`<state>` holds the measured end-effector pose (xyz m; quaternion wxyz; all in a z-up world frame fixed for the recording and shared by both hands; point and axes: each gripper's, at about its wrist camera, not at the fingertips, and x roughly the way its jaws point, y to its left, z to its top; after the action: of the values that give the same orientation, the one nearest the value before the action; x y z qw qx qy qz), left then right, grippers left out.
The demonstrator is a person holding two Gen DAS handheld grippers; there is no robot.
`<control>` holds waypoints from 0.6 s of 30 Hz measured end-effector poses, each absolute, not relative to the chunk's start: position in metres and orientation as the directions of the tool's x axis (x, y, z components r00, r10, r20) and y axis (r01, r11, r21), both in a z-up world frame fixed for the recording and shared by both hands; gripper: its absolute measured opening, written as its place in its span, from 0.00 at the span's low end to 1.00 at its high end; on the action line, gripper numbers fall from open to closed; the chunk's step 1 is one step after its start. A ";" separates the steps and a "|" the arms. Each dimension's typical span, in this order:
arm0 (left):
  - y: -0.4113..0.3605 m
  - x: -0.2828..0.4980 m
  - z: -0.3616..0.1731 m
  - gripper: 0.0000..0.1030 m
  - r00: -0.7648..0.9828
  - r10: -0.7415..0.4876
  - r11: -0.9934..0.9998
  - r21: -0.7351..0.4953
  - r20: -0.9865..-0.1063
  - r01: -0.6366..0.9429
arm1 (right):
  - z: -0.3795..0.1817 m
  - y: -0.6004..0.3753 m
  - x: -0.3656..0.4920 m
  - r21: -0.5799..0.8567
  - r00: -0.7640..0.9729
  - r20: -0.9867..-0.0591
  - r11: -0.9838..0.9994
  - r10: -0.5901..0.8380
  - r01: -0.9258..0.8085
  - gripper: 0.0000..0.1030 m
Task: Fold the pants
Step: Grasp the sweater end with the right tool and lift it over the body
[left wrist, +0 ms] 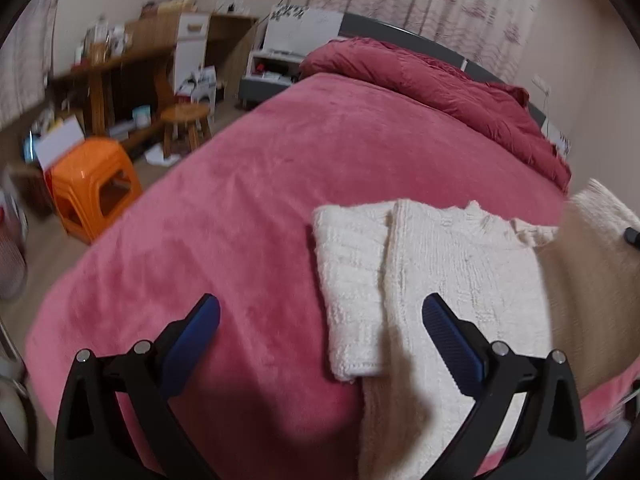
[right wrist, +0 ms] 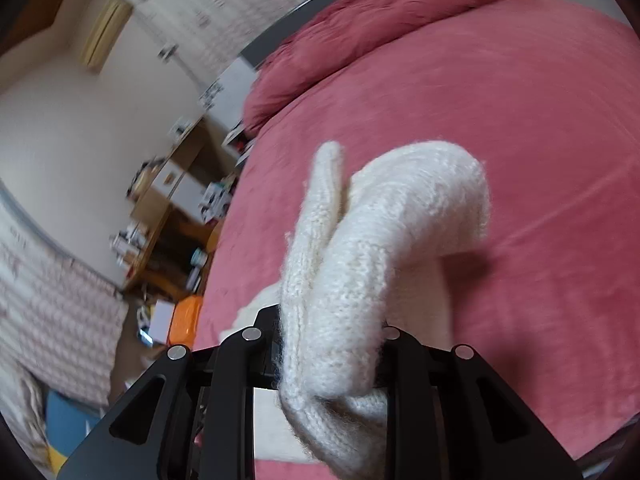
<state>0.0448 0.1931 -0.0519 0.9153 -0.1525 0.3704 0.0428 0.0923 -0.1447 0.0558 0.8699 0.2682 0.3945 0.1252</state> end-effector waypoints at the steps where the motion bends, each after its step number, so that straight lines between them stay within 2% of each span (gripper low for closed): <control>1: 0.198 0.045 -0.054 0.98 0.712 -0.039 0.943 -0.262 -0.701 -0.207 | 0.056 -0.126 0.094 0.555 0.649 -0.626 0.832 0.433 -0.019 0.21; 3: 0.207 0.045 -0.058 0.98 0.696 -0.008 0.931 -0.259 -0.718 -0.256 | 0.055 -0.097 0.097 0.533 0.627 -0.642 0.845 0.442 -0.049 0.21; 7: 0.228 0.041 -0.065 0.98 0.696 -0.016 0.880 -0.341 -0.718 -0.331 | 0.041 -0.025 0.102 0.397 0.601 -0.695 0.907 0.395 -0.137 0.21; 12: 0.237 0.039 -0.069 0.98 0.701 -0.027 0.861 -0.373 -0.713 -0.346 | 0.002 0.035 0.102 0.232 0.583 -0.751 0.950 0.310 -0.207 0.21; 15: 0.241 0.040 -0.070 0.98 0.711 -0.051 0.848 -0.406 -0.701 -0.340 | -0.013 0.059 0.097 0.108 0.610 -0.755 0.963 0.242 -0.249 0.21; 18: 0.240 0.040 -0.070 0.98 0.719 -0.072 0.842 -0.429 -0.691 -0.328 | -0.027 0.068 0.097 0.059 0.615 -0.759 0.964 0.213 -0.261 0.23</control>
<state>0.0403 0.2399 -0.0699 0.8863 -0.2719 0.3678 0.0721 0.0972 0.0682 -0.0268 0.8982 -0.0286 0.4183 0.1318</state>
